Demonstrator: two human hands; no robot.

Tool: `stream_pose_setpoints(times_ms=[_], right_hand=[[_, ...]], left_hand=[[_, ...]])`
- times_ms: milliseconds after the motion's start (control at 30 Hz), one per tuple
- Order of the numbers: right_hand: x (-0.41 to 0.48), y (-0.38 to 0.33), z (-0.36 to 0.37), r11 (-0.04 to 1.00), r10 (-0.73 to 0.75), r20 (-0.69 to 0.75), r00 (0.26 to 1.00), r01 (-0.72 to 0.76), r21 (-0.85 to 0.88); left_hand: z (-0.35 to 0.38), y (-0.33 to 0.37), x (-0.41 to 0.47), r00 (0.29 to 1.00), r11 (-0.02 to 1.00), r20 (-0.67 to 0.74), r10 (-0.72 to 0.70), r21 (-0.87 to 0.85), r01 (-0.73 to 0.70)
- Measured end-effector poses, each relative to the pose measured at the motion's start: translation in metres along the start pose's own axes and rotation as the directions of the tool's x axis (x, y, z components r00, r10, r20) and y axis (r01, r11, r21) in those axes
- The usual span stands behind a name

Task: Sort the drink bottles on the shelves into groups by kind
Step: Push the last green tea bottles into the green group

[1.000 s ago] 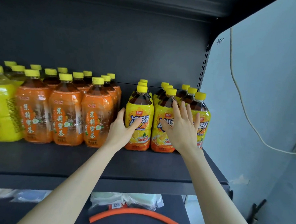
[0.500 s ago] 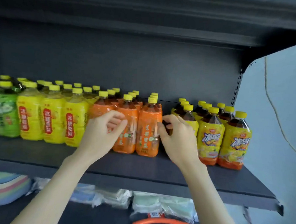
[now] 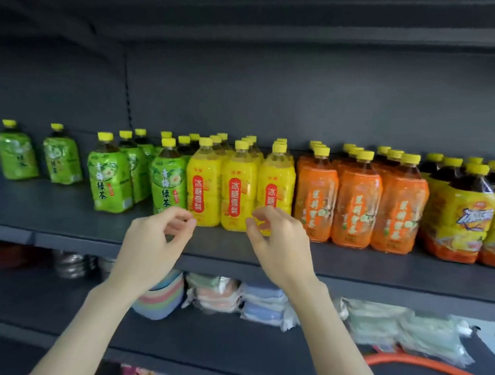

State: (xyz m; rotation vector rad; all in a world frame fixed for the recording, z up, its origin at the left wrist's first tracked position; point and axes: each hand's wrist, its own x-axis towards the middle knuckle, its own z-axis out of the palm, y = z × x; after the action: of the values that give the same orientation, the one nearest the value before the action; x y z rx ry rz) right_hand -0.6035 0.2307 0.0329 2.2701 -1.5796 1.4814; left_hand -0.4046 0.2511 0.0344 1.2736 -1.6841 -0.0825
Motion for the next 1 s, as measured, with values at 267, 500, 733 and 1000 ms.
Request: stream_pose_setpoints(times_ms=[267,500,733,1000], right_hand=[[0.073,-0.057,0.105,0.994,-0.106,-0.024,0.994,0.106,0.021],[0.119,-0.093,0.221,0.99,-0.119,0.049,0.992,0.114,0.086],[0.16,-0.153,0.309,0.981,-0.166,0.06,0.984,0.159,0.109],[0.184,-0.228,0.42,0.994,-0.078,0.016,0.997,0.076,0.073]], left_hand=[[-0.065,-0.095,0.065,0.996,0.988,-0.075,0.045,0.148,-0.033],[-0.112,-0.201,0.102,0.999,0.94,-0.031,-0.033,0.338,0.041],[-0.167,-0.292,0.137,0.994,0.915,-0.035,-0.103,0.388,0.108],[-0.237,-0.41,0.171,0.999,0.946,0.021,-0.04,0.324,0.031]])
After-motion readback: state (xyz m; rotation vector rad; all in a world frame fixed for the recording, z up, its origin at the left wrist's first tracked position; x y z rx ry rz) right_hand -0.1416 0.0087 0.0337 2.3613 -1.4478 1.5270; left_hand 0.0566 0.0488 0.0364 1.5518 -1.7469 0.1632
